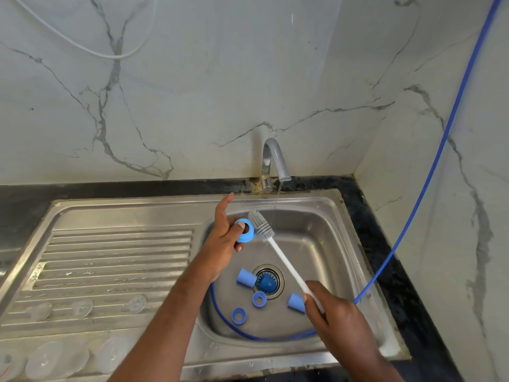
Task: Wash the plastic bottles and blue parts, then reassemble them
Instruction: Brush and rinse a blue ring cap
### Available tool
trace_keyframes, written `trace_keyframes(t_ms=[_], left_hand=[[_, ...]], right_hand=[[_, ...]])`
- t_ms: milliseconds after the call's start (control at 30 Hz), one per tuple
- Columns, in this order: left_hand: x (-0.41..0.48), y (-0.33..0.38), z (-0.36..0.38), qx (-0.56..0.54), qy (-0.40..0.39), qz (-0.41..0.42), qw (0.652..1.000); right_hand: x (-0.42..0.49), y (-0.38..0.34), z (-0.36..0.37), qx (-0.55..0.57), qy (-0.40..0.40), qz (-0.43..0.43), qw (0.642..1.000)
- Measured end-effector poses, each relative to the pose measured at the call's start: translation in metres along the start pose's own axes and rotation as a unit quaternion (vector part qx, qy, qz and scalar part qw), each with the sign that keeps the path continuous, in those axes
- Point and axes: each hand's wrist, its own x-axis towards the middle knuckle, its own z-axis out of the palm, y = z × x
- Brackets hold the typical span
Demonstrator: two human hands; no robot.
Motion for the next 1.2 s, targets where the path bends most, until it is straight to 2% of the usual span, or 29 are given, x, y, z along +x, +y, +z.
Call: trace_keyframes(t_ms=[267, 433, 567, 800, 1000, 1100, 1200], left_hand=[[-0.002, -0.002, -0.006, -0.114, 0.073, -0.030, 0.990], [-0.002, 0.003, -0.005, -0.186, 0.048, -0.061, 0.980], [-0.006, 0.000, -0.005, -0.146, 0.022, -0.043, 0.988], [-0.001, -0.003, -0.013, -0.004, -0.022, -0.035, 0.999], [0.003, -0.009, -0.021, -0.068, 0.060, -0.005, 0.996], [-0.003, -0.013, -0.010, -0.028, 0.011, 0.001, 1.000], [-0.004, -0.013, -0.007, -0.035, 0.012, 0.005, 0.999]], right_hand=[[-0.005, 0.006, 0.001, -0.023, 0.014, -0.004, 1.000], [-0.007, 0.004, 0.002, -0.026, 0.006, 0.003, 1.000], [0.000, 0.003, 0.000, -0.005, 0.010, -0.007, 1.000], [0.022, -0.008, -0.004, -0.050, 0.007, -0.041, 0.998], [0.008, -0.003, -0.012, -0.036, -0.013, -0.023, 0.999], [0.018, -0.012, -0.013, -0.042, 0.000, -0.034, 0.999], [0.020, -0.013, -0.016, -0.050, -0.003, -0.034, 0.998]])
